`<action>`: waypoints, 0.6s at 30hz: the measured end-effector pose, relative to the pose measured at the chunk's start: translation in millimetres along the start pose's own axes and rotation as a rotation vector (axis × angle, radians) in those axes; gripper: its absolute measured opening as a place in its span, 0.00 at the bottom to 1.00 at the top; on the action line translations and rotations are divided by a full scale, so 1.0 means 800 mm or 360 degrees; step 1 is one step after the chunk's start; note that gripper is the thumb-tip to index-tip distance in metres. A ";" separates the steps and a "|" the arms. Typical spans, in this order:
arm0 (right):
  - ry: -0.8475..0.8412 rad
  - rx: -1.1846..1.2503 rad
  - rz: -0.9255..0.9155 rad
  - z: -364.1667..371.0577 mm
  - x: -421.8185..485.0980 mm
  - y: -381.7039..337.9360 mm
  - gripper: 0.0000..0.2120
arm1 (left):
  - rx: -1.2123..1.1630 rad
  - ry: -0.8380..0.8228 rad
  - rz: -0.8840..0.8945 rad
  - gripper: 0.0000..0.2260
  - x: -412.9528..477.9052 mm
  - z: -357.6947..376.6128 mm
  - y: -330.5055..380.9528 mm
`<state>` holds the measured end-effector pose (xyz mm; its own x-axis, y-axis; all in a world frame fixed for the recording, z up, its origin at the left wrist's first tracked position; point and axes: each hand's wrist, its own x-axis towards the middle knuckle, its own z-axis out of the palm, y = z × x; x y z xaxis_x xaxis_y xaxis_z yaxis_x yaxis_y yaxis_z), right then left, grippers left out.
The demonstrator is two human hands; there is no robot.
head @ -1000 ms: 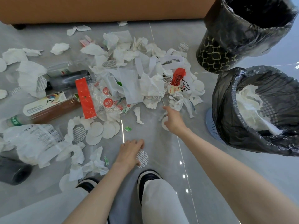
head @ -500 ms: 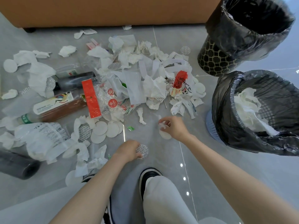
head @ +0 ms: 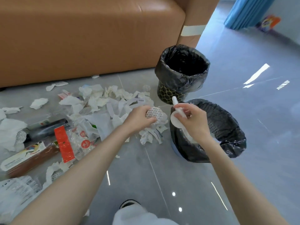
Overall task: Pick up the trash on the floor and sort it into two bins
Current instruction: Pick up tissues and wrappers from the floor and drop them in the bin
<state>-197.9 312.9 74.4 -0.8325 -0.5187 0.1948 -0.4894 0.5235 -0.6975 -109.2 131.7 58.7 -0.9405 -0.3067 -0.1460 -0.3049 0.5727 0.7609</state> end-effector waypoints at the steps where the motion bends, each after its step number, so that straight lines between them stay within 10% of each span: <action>1: 0.0043 0.0042 0.0091 -0.015 0.001 0.009 0.10 | -0.0010 -0.0041 0.0040 0.06 0.011 0.003 0.021; 9: -0.0246 -0.0213 0.0647 -0.084 -0.011 0.082 0.22 | -0.0055 -0.0250 0.0076 0.20 0.045 0.082 0.114; 18: -0.0203 -0.0078 0.0539 -0.069 -0.010 0.052 0.15 | -0.0248 -0.0290 -0.0045 0.19 0.033 0.044 0.069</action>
<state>-225.9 375.9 82.2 -0.9120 -0.3886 -0.1315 -0.2057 0.7104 -0.6731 -156.4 181.8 74.4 -0.9476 -0.1708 -0.2698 -0.3183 0.4373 0.8411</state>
